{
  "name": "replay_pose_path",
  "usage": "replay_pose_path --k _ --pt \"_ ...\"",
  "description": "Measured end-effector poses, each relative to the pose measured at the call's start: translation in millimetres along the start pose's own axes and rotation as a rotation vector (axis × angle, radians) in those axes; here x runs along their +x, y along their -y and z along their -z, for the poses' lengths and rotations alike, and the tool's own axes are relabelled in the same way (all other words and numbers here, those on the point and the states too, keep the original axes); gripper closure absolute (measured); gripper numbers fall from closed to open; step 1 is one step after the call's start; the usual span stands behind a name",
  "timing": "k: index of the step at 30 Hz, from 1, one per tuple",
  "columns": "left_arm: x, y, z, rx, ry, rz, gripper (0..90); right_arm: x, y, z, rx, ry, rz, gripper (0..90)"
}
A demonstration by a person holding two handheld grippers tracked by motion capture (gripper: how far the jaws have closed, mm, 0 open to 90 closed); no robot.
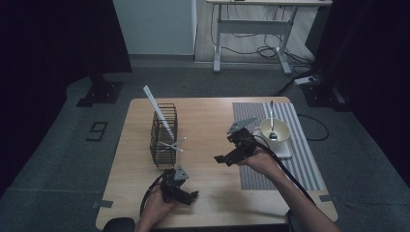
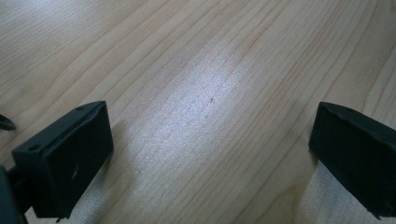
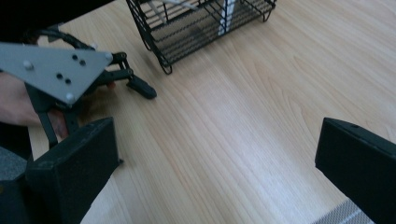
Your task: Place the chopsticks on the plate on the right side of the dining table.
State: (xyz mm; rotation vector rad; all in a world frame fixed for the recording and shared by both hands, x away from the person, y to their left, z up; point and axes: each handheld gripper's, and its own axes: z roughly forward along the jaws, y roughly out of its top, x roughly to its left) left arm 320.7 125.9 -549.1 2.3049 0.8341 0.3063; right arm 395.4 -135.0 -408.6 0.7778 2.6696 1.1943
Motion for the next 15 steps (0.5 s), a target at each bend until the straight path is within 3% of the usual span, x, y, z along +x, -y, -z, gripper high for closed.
replay_pose_path --k 15 --pt "0.1 -0.1 0.2 0.003 0.001 -0.001 0.0 14.8 -41.1 -7.5 -0.044 -0.017 0.05 0.0"
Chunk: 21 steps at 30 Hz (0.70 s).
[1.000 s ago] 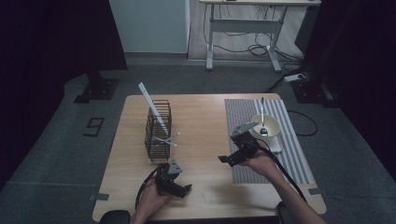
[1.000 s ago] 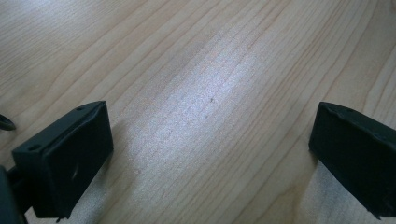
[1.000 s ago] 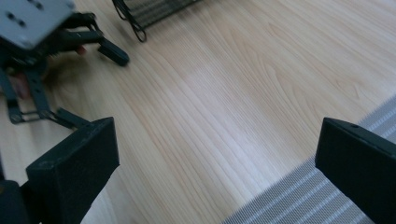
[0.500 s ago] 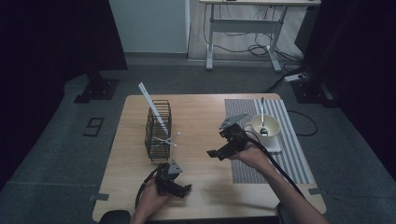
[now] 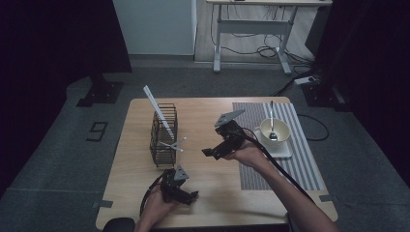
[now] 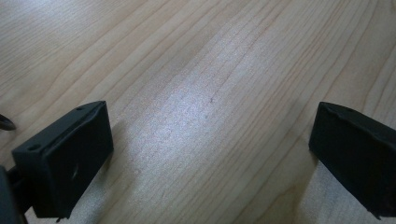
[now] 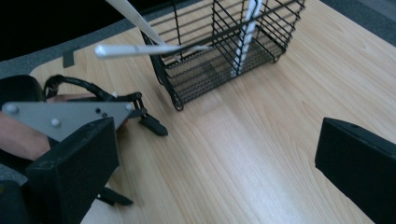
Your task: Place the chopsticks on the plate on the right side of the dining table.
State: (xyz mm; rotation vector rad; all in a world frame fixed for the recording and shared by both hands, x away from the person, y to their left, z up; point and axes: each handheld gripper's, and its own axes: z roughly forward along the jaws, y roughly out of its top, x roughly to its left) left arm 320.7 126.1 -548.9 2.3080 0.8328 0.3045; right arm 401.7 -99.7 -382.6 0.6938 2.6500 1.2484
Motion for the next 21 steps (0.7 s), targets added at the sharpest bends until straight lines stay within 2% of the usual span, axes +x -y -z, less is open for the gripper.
replay_pose_path --k 6,10,17,21 --pt "0.1 0.0 0.1 0.001 0.0 -0.002 0.0 5.0 -15.1 -8.0 -0.007 -0.016 0.002 5.1" --pt "0.0 0.1 -0.1 -0.001 0.0 0.0 0.0 9.0 -24.4 -11.9 -0.017 -0.036 0.018 11.0" --pt "0.0 0.1 -0.1 -0.001 0.0 0.0 0.0 16.0 -37.5 -18.8 -0.011 -0.045 0.042 14.9" --pt "-0.1 0.1 -0.3 -0.003 -0.002 0.001 0.0 20.3 -43.7 -23.0 -0.012 -0.068 0.056 23.7"
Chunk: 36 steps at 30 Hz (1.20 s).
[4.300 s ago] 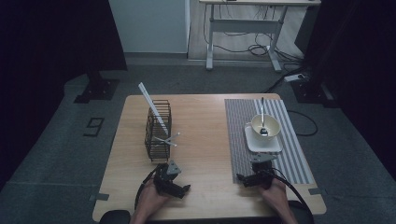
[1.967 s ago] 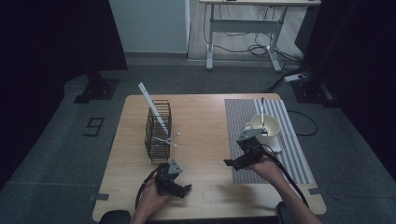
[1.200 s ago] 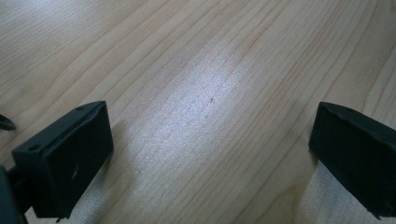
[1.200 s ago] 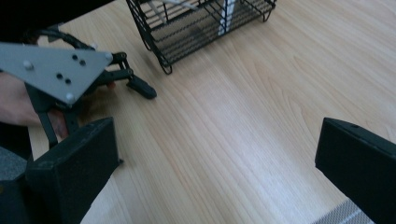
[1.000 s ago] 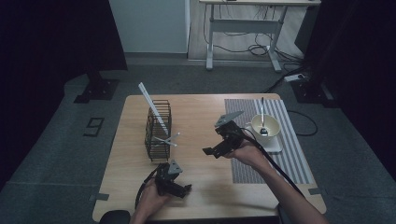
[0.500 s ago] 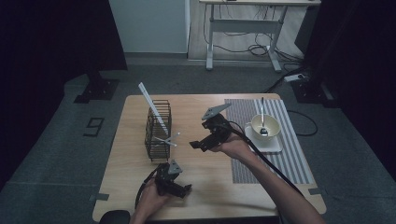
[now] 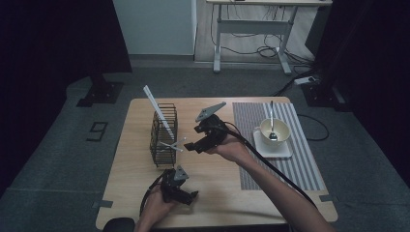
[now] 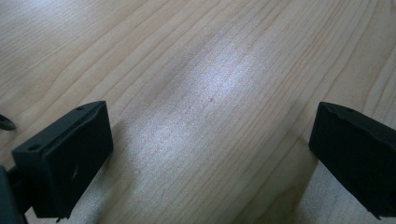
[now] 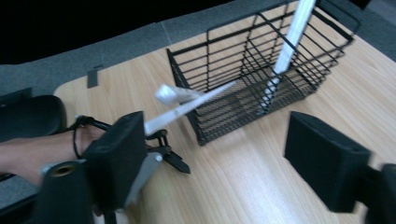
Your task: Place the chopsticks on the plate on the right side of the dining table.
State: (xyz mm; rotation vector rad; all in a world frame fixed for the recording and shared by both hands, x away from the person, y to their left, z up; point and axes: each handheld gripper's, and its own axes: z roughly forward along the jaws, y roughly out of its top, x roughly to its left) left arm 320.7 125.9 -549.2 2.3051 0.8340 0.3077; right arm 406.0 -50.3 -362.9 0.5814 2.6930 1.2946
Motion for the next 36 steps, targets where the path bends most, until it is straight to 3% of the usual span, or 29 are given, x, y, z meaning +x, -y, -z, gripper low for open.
replay_pose_path --k 8,14,21,27,36 --pt "-0.2 0.0 -0.2 -0.001 -0.001 0.002 0.0 7.1 -9.4 -5.7 -0.013 -0.028 0.021 41.8" --pt "0.0 0.0 0.0 0.0 -0.001 0.0 0.0 11.8 -14.1 -9.2 -0.001 -0.018 0.055 57.9" --pt "0.0 0.0 0.0 0.0 0.0 0.0 0.0 21.4 -17.4 -10.8 0.026 0.013 0.127 78.6" --pt "0.0 0.0 -0.1 0.0 0.0 0.0 0.0 24.7 -19.6 -9.1 0.044 0.073 0.155 81.3" --pt "0.0 0.0 -0.1 0.0 0.0 0.0 0.0 14.1 -22.6 0.3 0.041 0.051 0.093 81.4"
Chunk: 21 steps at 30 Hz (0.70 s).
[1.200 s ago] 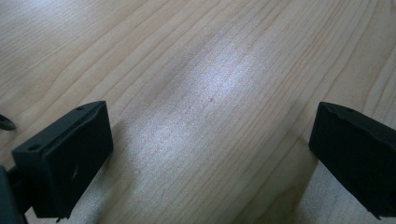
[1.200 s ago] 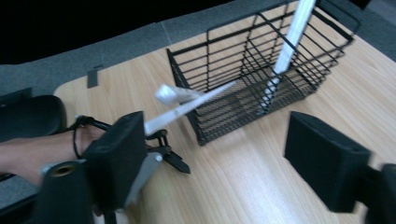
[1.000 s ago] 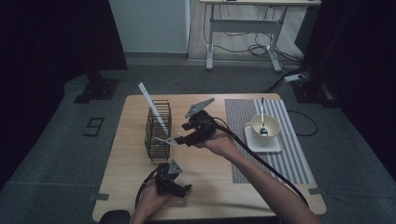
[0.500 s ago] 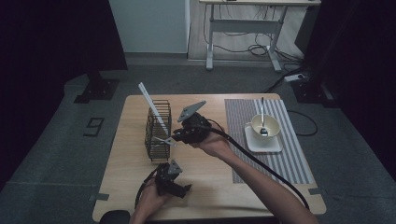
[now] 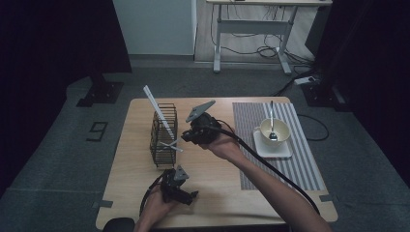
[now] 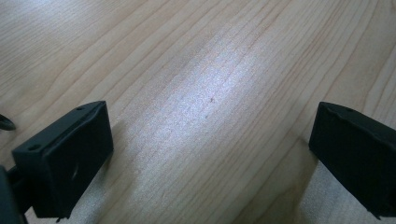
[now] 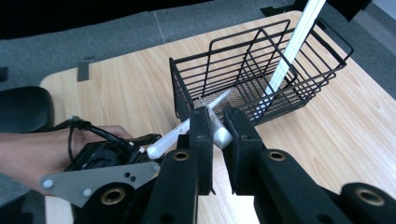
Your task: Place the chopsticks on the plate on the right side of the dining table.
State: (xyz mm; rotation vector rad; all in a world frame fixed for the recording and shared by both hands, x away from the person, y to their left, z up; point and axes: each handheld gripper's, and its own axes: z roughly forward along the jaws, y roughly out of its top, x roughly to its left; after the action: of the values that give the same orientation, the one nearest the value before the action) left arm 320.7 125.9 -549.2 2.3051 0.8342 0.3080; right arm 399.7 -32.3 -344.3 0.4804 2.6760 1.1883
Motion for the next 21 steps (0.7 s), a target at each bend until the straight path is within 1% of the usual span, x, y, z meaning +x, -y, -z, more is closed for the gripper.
replay_pose_path --k 2,4,9,10,15,21 --pt "0.0 0.0 0.0 0.0 0.0 0.0 0.0 -2.4 -0.2 3.7 -0.004 -0.012 -0.014 81.4" --pt "0.0 0.0 0.0 0.0 0.0 0.0 0.0 -4.4 -0.3 7.6 -0.004 -0.021 -0.017 81.4" --pt "0.1 0.1 0.0 0.0 0.001 -0.001 0.0 -7.0 -0.5 17.1 -0.007 -0.025 -0.021 81.3" --pt "0.2 0.1 0.0 0.0 0.001 -0.001 0.0 -7.7 -0.5 19.5 -0.008 -0.023 -0.015 81.4" --pt "0.4 0.3 0.2 0.0 0.003 -0.003 0.0 -10.1 -1.4 29.2 -0.013 -0.023 -0.014 81.3" --pt "1.1 1.7 1.6 0.002 0.015 -0.019 0.0 -12.3 -1.0 41.7 -0.021 -0.029 -0.009 81.3"
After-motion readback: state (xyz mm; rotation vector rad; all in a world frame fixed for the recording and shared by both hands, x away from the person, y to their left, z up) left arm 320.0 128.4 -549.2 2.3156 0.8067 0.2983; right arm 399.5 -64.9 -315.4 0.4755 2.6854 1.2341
